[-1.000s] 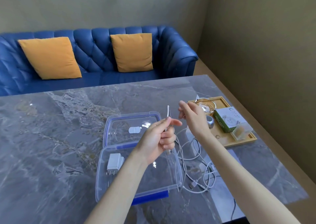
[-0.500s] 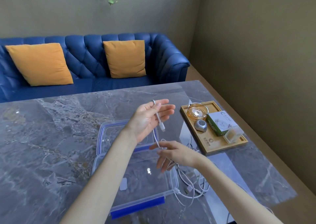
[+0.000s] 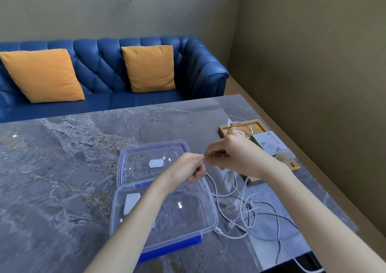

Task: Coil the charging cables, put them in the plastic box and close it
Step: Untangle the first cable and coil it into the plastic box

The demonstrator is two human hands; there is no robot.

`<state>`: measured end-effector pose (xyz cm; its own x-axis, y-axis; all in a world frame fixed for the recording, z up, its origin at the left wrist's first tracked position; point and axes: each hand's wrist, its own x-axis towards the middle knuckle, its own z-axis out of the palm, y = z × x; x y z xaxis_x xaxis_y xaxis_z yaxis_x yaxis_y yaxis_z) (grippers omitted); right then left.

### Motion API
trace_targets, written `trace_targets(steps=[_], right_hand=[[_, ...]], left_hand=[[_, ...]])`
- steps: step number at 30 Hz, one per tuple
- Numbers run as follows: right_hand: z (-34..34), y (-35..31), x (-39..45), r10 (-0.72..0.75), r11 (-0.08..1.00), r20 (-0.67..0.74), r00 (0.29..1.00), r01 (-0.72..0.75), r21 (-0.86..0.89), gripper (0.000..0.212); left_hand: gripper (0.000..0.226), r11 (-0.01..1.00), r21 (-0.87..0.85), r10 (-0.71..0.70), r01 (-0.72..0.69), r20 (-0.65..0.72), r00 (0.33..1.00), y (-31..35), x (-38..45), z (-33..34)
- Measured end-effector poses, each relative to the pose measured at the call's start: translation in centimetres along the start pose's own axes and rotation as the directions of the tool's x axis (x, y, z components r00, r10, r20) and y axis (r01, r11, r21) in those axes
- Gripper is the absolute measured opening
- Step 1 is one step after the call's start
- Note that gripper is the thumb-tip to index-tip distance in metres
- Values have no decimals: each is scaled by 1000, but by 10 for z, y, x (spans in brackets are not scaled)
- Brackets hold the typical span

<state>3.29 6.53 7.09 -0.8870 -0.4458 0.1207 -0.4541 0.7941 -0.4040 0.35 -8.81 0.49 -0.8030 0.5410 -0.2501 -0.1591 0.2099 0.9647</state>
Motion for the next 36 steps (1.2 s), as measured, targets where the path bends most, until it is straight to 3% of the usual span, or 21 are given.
trace_targets(steps=[4,8,10,13,14,18,20,23,26,29,33,36], right_hand=[[4,25,15,18,994,-110,994,-5,111,21],[14,43,13,88,979,-190,978,-49,199,43],[23,40,9,121,938,-151,981,-64,340,38],[39,29,8,144,858,-103,984,-72,508,35],[44,26,8,164,826,-88,983,-88,557,37],[57,19,3,203,707,38,978,-173,685,31],[61,16,2,211,671,118,970,-232,705,20],[62,18,2,249,631,237,939,-343,696,16],[64,19,-2,257,629,374,891,-448,636,24],[69,18,-11,247,651,454,856,-493,577,28],[61,8,-19,255,785,448,857,-454,421,25],[47,2,-18,209,943,294,933,-271,190,27]], left_hand=[[63,907,-382,-80,180,264,961,-4,-5,1],[42,822,-547,10,159,292,956,3,-19,-8],[36,776,-611,81,157,343,936,9,-24,-14],[36,518,-808,341,282,497,798,18,-21,-20],[39,435,-850,403,297,479,780,19,-18,-22],[33,325,-933,379,152,276,883,24,-9,-22],[30,334,-943,278,8,106,955,25,-5,-19],[33,445,-886,179,-130,-54,982,31,1,-13],[34,587,-760,182,-279,-212,960,34,7,-15],[33,763,-481,261,-432,-383,886,32,13,-22],[28,912,-85,329,-401,-432,840,20,18,-26],[24,946,146,323,-290,-335,885,3,19,-24]])
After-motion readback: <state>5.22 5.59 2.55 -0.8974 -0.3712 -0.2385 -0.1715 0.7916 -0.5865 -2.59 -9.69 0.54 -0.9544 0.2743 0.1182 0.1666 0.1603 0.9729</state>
